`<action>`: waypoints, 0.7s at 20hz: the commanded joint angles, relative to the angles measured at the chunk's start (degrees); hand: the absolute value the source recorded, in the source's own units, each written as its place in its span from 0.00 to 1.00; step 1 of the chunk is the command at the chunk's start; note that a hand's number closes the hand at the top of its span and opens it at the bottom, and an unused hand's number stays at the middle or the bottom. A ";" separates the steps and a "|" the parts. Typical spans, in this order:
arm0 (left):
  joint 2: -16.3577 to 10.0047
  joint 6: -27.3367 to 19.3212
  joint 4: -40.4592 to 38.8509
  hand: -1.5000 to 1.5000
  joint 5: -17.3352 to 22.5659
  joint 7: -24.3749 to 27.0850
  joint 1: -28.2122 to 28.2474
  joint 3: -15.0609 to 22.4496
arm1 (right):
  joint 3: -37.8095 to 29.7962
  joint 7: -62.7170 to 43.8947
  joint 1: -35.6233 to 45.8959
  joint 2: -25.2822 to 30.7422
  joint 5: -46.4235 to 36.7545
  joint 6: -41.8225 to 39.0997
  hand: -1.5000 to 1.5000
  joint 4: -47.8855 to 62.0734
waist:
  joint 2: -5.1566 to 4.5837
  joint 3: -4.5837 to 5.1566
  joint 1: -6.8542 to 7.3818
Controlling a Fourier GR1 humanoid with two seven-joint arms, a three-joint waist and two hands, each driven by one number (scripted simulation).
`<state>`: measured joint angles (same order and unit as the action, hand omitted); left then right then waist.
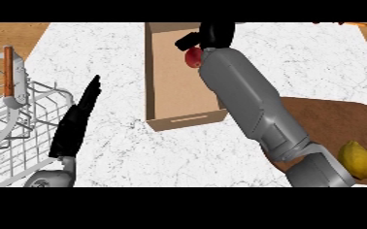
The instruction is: Pick the pear from the cutting board and place it in the cardboard box
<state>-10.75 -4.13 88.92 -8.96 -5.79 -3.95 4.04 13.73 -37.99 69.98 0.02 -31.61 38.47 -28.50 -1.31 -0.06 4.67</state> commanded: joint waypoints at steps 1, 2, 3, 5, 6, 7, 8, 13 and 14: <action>-1.22 -0.23 -0.92 0.50 -0.47 0.30 1.66 -1.24 | -2.99 5.04 -1.67 -0.02 2.34 12.46 0.00 -0.96 | -0.10 0.02 -0.13; -0.79 -1.74 -0.11 0.50 -2.00 -0.65 1.13 -0.75 | -4.97 6.22 -0.65 -0.01 1.99 13.80 0.00 -0.10 | 0.01 0.00 -0.96; -1.84 -0.44 -2.73 0.50 -0.26 3.86 2.79 -2.57 | -4.68 5.81 -0.82 -0.01 3.59 15.37 0.00 -2.29 | 0.26 0.08 -1.06; -1.92 0.04 -2.02 0.50 1.04 1.40 1.15 -3.49 | -6.62 9.35 -1.21 -0.01 5.79 18.30 0.00 -3.53 | 0.18 0.04 -1.16; 0.63 -2.61 -0.61 0.50 -2.10 0.72 2.86 -0.16 | -6.65 11.45 -3.48 -0.01 7.77 18.68 0.00 -6.35 | 0.61 -0.01 -1.94; -1.55 -1.46 -0.53 0.50 -0.40 0.93 3.71 -2.82 | -9.53 13.98 -3.97 -0.01 9.14 18.94 0.00 -8.47 | 0.64 -0.04 -2.35; -0.68 -1.17 -0.75 0.50 -0.56 -0.69 1.53 -1.77 | -6.73 13.84 -6.76 -0.01 11.55 22.06 0.00 -9.85 | 0.70 -0.02 -1.96; -2.43 -1.26 -1.46 0.50 0.43 1.26 3.57 -4.79 | -12.10 17.92 -13.23 4.49 11.71 20.66 0.00 -17.77 | 1.47 0.03 -5.20; -1.26 -2.60 0.51 0.50 -0.62 0.24 5.79 -3.56 | -12.57 17.73 -15.12 5.21 12.10 20.44 0.00 -19.83 | 1.62 0.02 -5.23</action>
<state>-11.25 -5.43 89.67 -8.73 -4.80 -0.06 2.09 3.23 -21.57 59.81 2.84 -20.92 56.35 -42.77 0.00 -0.23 0.63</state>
